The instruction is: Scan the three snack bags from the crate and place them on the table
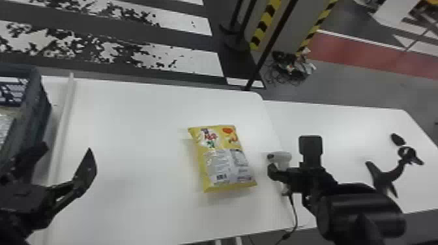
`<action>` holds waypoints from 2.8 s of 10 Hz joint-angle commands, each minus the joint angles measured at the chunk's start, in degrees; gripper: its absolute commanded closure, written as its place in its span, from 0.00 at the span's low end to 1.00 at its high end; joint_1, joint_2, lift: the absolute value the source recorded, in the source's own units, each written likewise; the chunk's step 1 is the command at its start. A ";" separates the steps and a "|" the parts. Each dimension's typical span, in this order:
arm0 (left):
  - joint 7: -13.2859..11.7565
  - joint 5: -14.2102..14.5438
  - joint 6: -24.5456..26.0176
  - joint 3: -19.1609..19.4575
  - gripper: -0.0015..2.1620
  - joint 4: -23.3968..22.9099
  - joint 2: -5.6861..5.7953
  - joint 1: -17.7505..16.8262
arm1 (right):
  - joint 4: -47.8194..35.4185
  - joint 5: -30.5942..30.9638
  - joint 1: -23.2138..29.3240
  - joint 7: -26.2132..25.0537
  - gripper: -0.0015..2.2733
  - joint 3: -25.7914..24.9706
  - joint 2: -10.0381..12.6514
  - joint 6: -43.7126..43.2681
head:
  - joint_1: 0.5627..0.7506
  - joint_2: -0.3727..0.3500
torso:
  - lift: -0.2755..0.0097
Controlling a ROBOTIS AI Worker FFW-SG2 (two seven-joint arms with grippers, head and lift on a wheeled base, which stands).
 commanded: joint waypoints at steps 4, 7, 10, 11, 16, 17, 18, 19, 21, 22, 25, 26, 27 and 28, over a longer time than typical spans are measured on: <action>0.00 -0.09 0.01 -0.17 0.04 0.96 0.00 -0.53 | 13.05 -0.96 -6.82 4.28 0.09 -1.50 -0.14 -1.82 | 0.70 0.03 | 0.75; 0.08 0.00 -0.16 0.01 0.04 1.31 0.00 -0.53 | 16.56 0.19 -9.37 4.72 0.96 -1.41 -0.67 -0.07 | 0.70 0.03 | 0.75; 0.08 0.00 0.01 0.01 0.04 1.58 -0.09 -0.80 | 15.33 0.54 -9.02 4.28 0.99 -1.50 -0.58 -0.42 | 0.70 0.03 | 0.75; 0.08 -0.09 0.01 0.01 0.04 1.67 -0.09 -0.80 | 13.57 0.54 -8.41 4.10 0.99 -1.76 -0.41 -0.24 | 0.70 0.03 | 0.75; 0.08 0.00 0.01 -0.08 0.04 1.58 0.00 -0.80 | -9.98 0.19 1.79 4.72 0.99 -2.90 2.76 14.00 | 0.70 0.03 | 0.75; 0.08 0.00 -0.16 -0.08 0.04 1.67 0.08 -0.80 | -14.37 -0.43 3.37 5.68 0.99 -2.90 3.37 18.57 | 0.70 0.03 | 0.75; 0.08 0.00 0.01 -0.17 0.04 1.67 0.08 -0.80 | -18.15 -0.60 4.69 6.65 0.99 -2.29 3.81 22.78 | 0.70 0.03 | 0.75; 0.08 0.00 0.01 -0.26 0.04 1.75 0.08 -0.80 | -21.05 -0.87 5.39 7.00 0.99 -1.15 3.99 26.83 | 0.70 0.03 | 0.75; 0.08 0.00 0.01 -0.52 0.04 1.75 0.17 -0.89 | -25.89 -0.87 5.83 7.44 0.99 2.37 3.99 32.28 | 0.70 0.03 | 0.75; 0.00 0.00 0.01 -0.61 0.04 1.75 0.17 -0.89 | -28.00 -0.78 5.83 7.44 0.99 4.22 3.99 34.56 | 0.70 0.06 | 0.75; 0.00 0.00 0.01 -0.79 0.04 1.75 0.26 -0.80 | -30.46 -0.43 5.22 7.44 0.99 8.79 3.99 37.02 | 0.70 0.14 | 0.75; 0.00 0.00 0.01 -0.96 0.04 1.75 0.26 -0.80 | -30.11 0.01 4.43 7.27 0.99 10.02 3.99 37.02 | 0.70 0.16 | 0.75; 0.00 -0.09 0.01 -0.96 0.04 1.75 0.26 -0.80 | -29.14 0.71 3.64 7.00 0.99 11.42 3.99 36.85 | 0.70 0.18 | 0.75; 0.00 0.00 0.01 -0.96 0.04 1.67 0.26 -0.80 | -28.17 1.07 2.84 6.74 0.99 12.48 3.99 36.85 | 0.70 0.19 | 0.75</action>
